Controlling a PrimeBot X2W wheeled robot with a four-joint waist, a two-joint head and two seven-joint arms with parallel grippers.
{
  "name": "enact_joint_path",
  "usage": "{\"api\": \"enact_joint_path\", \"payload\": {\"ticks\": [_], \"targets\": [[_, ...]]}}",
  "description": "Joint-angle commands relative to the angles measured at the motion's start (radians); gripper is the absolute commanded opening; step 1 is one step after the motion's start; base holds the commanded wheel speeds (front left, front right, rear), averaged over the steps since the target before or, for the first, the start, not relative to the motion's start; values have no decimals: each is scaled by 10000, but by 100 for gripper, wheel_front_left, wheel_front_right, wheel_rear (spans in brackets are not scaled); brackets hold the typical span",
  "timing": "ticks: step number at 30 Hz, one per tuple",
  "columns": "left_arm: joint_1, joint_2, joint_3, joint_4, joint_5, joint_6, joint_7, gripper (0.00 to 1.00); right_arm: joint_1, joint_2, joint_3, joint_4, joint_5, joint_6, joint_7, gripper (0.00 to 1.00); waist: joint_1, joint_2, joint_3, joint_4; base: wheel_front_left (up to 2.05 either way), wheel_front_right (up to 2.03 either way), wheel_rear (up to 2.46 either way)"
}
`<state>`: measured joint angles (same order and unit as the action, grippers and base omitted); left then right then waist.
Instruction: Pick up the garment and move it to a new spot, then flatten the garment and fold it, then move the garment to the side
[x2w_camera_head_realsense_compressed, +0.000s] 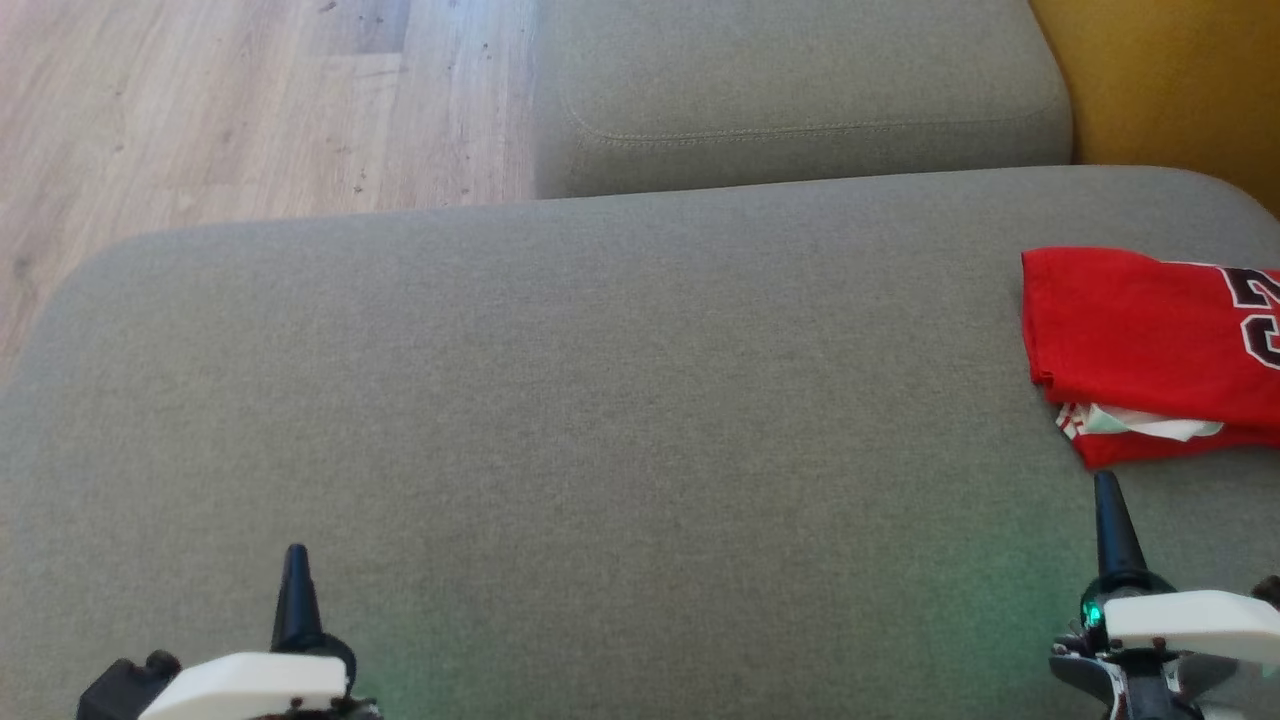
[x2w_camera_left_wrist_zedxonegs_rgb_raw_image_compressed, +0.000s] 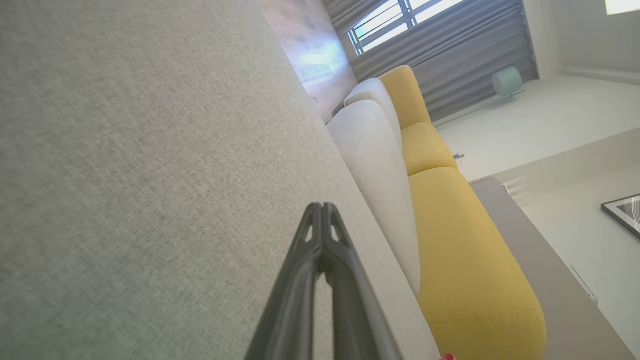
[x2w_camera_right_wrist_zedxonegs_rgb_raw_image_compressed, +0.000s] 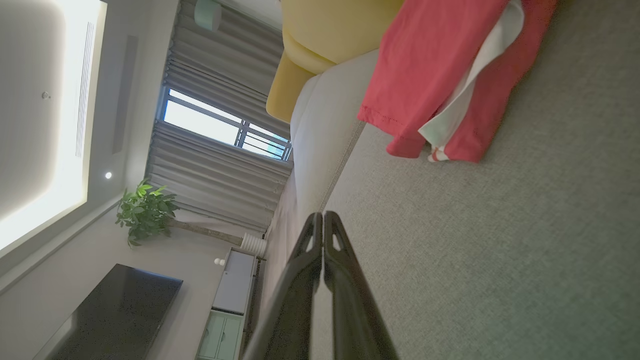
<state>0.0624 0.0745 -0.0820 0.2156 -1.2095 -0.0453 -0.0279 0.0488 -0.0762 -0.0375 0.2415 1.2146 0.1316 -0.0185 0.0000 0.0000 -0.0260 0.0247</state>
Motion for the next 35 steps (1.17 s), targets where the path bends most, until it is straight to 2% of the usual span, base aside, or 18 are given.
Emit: {"api": "enact_joint_path", "payload": {"ticks": [1,35], "targets": [[-677,103,421,-246,-328,-125,58,0,-601,-41,81,-254,332,-7,87,0,0,0,14,-12,0,0,0],[-1669,62,1536,275,-4343,-853,1072,0,-1540,51,-475,15,4179,-9,1086,0,0,0,292,-246,0,0,0]]}}
